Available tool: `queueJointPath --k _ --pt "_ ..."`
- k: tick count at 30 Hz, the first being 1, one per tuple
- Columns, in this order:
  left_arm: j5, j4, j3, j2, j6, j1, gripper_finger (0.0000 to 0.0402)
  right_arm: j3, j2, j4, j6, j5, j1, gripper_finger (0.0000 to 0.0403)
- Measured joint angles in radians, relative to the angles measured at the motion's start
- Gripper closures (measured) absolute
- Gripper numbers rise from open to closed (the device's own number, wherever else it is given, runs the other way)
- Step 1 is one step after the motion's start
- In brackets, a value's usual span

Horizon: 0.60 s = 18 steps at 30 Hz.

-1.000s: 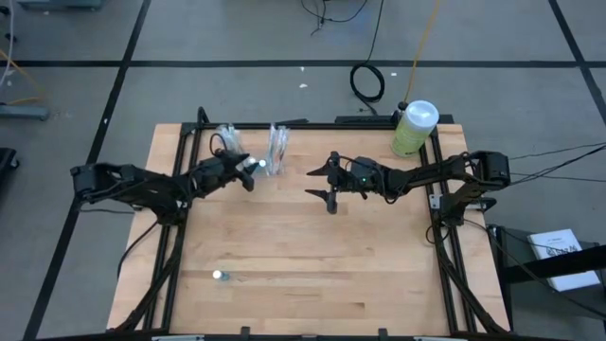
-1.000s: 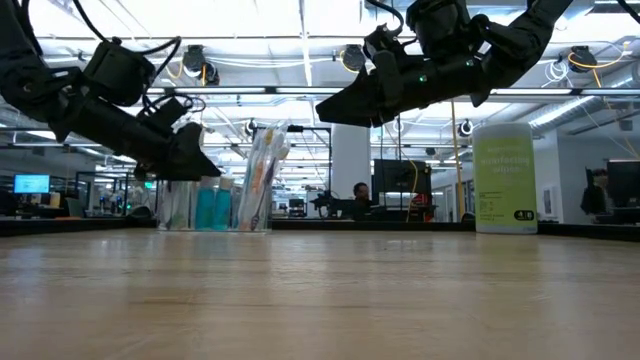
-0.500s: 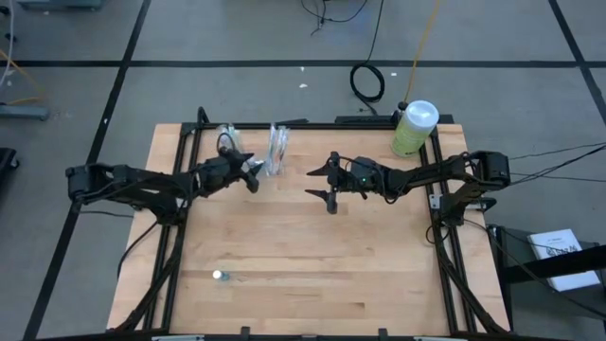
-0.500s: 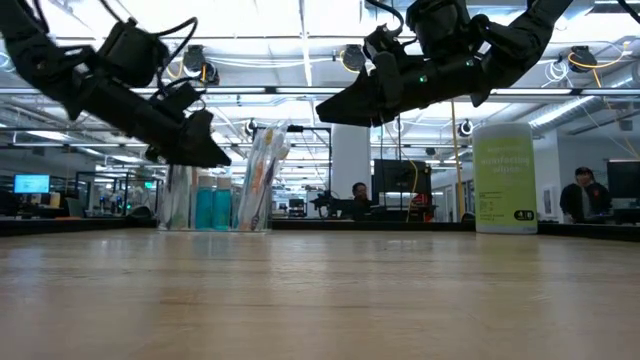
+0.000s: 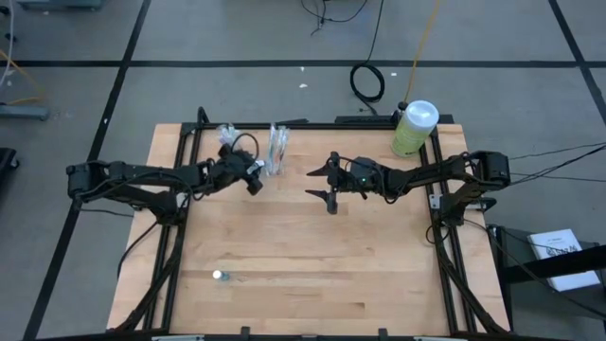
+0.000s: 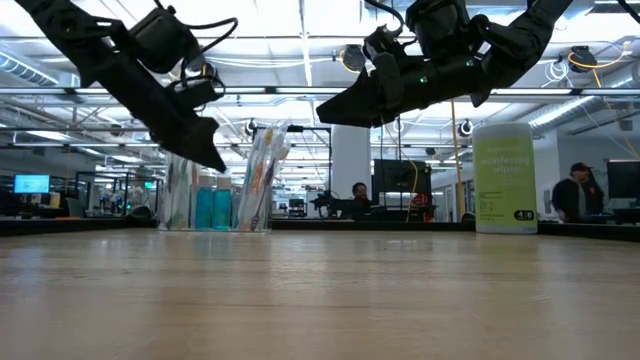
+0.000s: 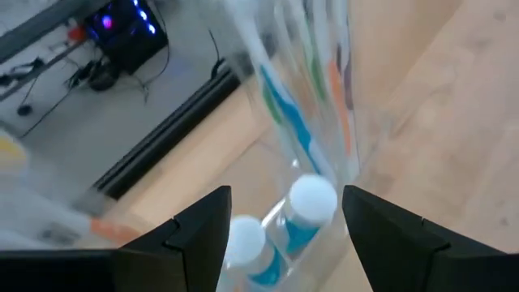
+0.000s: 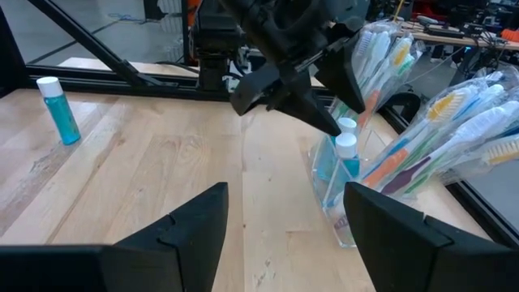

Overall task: Pick & Place toothbrushing station
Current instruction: Adjust the mouthwashes in the transparent organizer

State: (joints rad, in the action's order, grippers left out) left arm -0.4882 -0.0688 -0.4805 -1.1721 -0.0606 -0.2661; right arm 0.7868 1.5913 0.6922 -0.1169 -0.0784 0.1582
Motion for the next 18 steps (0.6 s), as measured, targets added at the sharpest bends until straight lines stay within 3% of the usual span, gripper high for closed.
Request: queueJointPath --k 18 --pt "-0.016 0.016 -0.002 -0.056 -0.047 0.008 0.0160 0.000 0.000 0.000 0.000 0.000 0.000 0.0165"
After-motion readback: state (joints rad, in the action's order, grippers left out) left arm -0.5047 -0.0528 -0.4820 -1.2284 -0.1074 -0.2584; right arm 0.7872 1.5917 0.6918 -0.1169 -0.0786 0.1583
